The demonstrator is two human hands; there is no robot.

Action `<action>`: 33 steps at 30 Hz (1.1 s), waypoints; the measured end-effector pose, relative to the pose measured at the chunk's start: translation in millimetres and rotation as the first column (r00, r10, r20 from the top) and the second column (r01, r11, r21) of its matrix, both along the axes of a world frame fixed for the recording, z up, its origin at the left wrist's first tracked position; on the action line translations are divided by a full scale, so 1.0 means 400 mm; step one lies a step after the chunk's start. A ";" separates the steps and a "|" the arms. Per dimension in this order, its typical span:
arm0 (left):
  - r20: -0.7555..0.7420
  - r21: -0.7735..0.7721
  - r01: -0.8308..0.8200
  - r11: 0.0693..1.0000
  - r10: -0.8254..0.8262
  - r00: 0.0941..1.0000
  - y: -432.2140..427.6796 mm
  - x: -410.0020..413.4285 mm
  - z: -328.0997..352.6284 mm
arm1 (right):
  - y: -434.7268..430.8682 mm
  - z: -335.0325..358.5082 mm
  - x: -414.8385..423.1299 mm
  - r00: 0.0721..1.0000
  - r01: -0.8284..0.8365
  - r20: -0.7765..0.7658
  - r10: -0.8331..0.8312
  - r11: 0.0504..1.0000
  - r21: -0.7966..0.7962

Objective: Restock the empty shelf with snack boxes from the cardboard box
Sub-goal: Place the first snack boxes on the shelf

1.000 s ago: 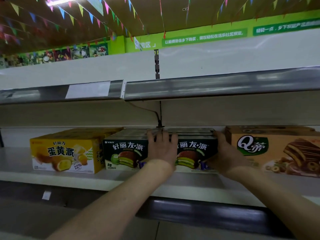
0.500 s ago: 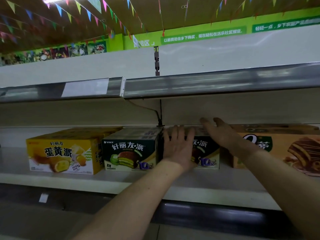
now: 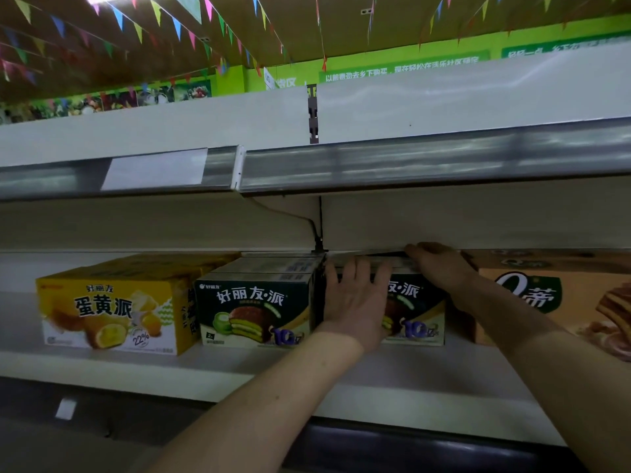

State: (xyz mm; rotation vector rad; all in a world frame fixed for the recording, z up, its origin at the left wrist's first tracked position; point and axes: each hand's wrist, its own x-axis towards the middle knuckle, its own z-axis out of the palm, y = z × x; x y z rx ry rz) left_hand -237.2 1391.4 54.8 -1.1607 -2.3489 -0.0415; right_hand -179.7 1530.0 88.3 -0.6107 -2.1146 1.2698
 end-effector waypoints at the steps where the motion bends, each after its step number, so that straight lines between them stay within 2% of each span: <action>1: -0.004 0.004 -0.004 1.000 0.004 1.000 0.001 0.002 -0.001 | 0.000 0.000 0.003 1.000 -0.001 0.001 0.001 1.000 0.017; 5: -0.072 0.013 0.048 0.999 -0.047 0.996 0.007 0.024 -0.021 | -0.003 0.015 0.006 0.995 -0.047 0.090 0.046 0.999 0.012; 10: -0.041 -0.017 0.050 0.999 -0.051 0.998 0.005 0.024 -0.022 | 0.000 0.020 0.002 0.965 -0.168 0.198 0.174 0.985 -0.049; 13: -0.025 -0.020 0.040 0.999 -0.041 0.999 -0.004 0.011 -0.017 | -0.005 0.020 -0.006 0.976 -0.125 0.181 0.124 0.992 -0.006; 15: -0.017 -0.027 0.032 0.999 -0.033 0.999 -0.007 0.012 -0.014 | -0.012 0.027 -0.008 0.975 -0.084 0.216 0.058 0.990 0.116; 16: -0.012 -0.030 0.026 0.999 -0.026 1.000 -0.008 0.014 -0.013 | -0.013 0.028 -0.008 0.966 -0.081 0.257 0.019 0.969 0.231; 18: -0.003 -0.040 0.012 0.999 -0.012 1.000 -0.009 0.016 -0.007 | -0.017 0.025 -0.003 0.957 -0.071 0.283 -0.069 0.886 0.457; 20: 0.005 -0.046 0.000 0.999 0.000 1.000 -0.009 0.015 -0.005 | -0.034 0.005 0.004 0.964 -0.030 0.226 -0.140 0.788 0.615; 22: 0.008 -0.047 -0.008 0.999 0.008 1.000 -0.007 0.016 -0.004 | -0.033 -0.024 0.000 0.972 -0.006 0.171 -0.160 0.711 0.704; 27: 0.054 -0.058 -0.042 0.997 0.045 0.998 -0.002 0.029 0.007 | -0.031 -0.026 0.022 0.988 0.032 0.098 -0.116 0.787 0.616; 30: 0.083 -0.011 -0.040 0.999 0.041 0.996 0.002 0.057 0.027 | -0.024 -0.012 0.067 0.996 0.045 0.030 -0.084 0.760 0.648; 33: 0.033 0.069 0.049 0.996 -0.051 0.998 0.036 0.111 0.048 | -0.008 0.003 0.128 0.997 0.050 0.014 -0.080 0.737 0.674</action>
